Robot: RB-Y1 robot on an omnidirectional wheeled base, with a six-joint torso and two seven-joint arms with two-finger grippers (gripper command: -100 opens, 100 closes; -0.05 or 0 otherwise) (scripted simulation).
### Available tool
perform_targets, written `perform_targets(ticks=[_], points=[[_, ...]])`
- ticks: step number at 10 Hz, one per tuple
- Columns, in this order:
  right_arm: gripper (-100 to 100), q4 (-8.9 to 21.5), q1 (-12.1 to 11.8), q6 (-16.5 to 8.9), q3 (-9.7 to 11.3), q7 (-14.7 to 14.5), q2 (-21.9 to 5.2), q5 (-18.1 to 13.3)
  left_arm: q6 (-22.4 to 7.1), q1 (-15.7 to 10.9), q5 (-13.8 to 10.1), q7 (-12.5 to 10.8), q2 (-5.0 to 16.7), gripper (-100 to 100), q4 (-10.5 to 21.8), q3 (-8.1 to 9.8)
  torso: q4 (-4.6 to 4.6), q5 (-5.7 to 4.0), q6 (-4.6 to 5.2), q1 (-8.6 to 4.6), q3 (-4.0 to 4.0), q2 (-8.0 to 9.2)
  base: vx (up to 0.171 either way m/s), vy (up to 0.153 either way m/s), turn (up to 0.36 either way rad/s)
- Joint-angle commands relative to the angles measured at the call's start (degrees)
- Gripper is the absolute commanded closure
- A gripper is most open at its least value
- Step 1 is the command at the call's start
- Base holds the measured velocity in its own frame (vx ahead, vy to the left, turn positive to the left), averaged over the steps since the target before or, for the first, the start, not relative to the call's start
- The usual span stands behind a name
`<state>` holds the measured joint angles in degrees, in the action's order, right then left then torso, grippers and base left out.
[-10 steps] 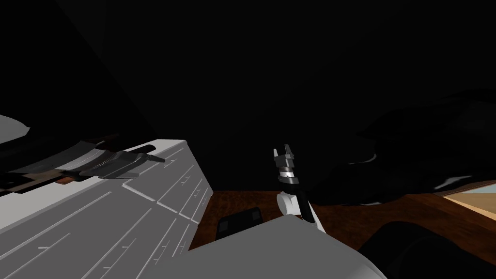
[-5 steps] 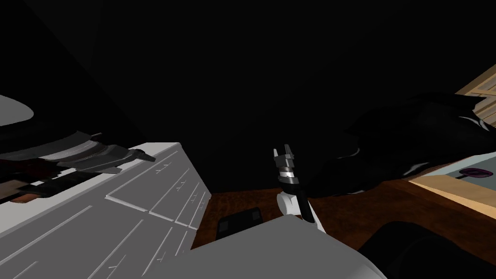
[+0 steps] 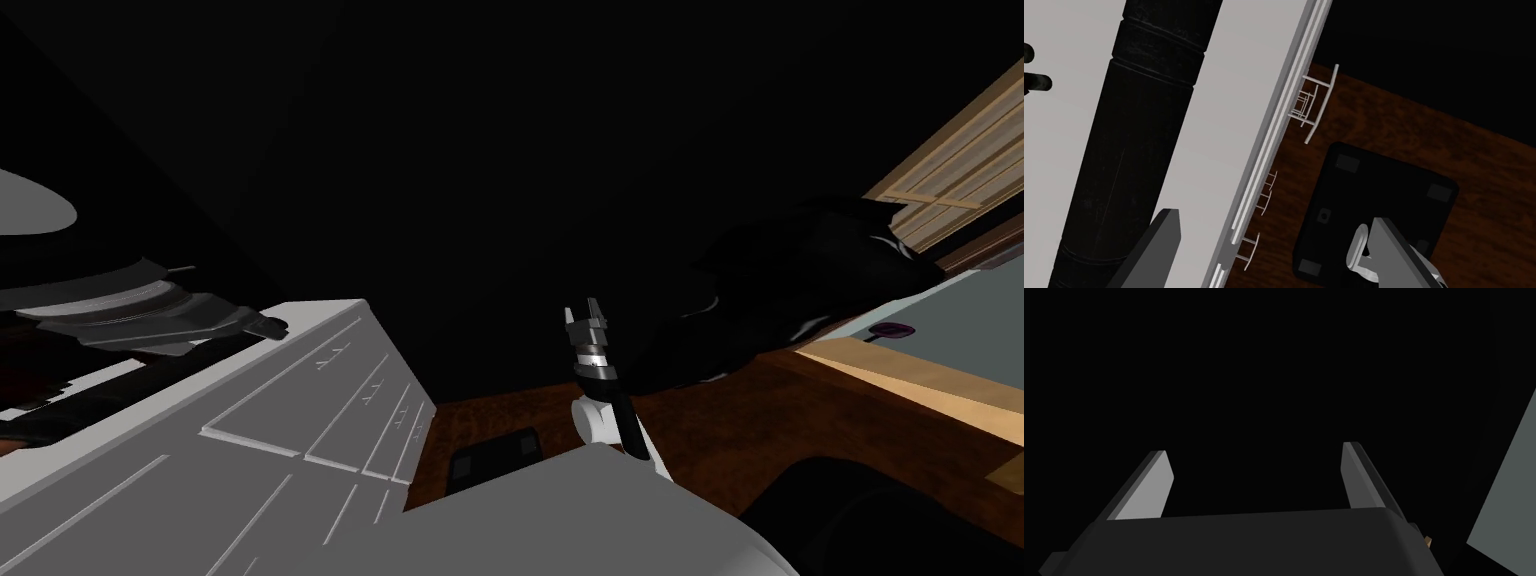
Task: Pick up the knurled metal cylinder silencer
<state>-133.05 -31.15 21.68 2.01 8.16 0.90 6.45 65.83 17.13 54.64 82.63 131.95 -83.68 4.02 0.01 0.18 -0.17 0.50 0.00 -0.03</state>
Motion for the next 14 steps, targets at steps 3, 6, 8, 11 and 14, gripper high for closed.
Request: perform_targets(ticks=[3,6,8,11,14], points=[[0,0.0,0.0,0.0,0.0,0.0,0.0,0.0,1.9,2.6,2.0,4.5,4.5,-100,1.4,-2.33,-0.02,0.0,0.02,0.04,-0.04,-0.06,0.014,0.117,-0.116],[0,0.0,0.0,0.0,0.0,0.0,0.0,0.0,3.3,5.7,2.6,7.2,5.8,-100,0.9,-4.68,-0.02,0.04,0.01,0.12,-0.03,-0.04,0.002,0.117,-0.085],[0,0.0,0.0,0.0,0.0,0.0,0.0,0.0,2.8,5.2,2.7,7.0,5.3,0,1.2,-4.34,0.01,-0.04,-0.01,-0.21,0.01,0.01,-0.004,0.02,-0.01],[0,0.0,0.0,0.0,0.0,0.0,0.0,0.0,-3.8,-2.1,-2.6,0.1,0.3,-100,5.4,-3.65,-0.1,-0.18,0.0,-0.71,-0.26,-0.46,0.116,-0.076,0.113],[0,0.0,0.0,0.0,0.0,0.0,0.0,0.0,-8.8,-2.1,-6.8,-4.0,0.3,-100,7.5,-3.65,-0.02,-0.12,0.01,-0.47,-0.04,-0.06,0.0,-0.007,-0.009]])
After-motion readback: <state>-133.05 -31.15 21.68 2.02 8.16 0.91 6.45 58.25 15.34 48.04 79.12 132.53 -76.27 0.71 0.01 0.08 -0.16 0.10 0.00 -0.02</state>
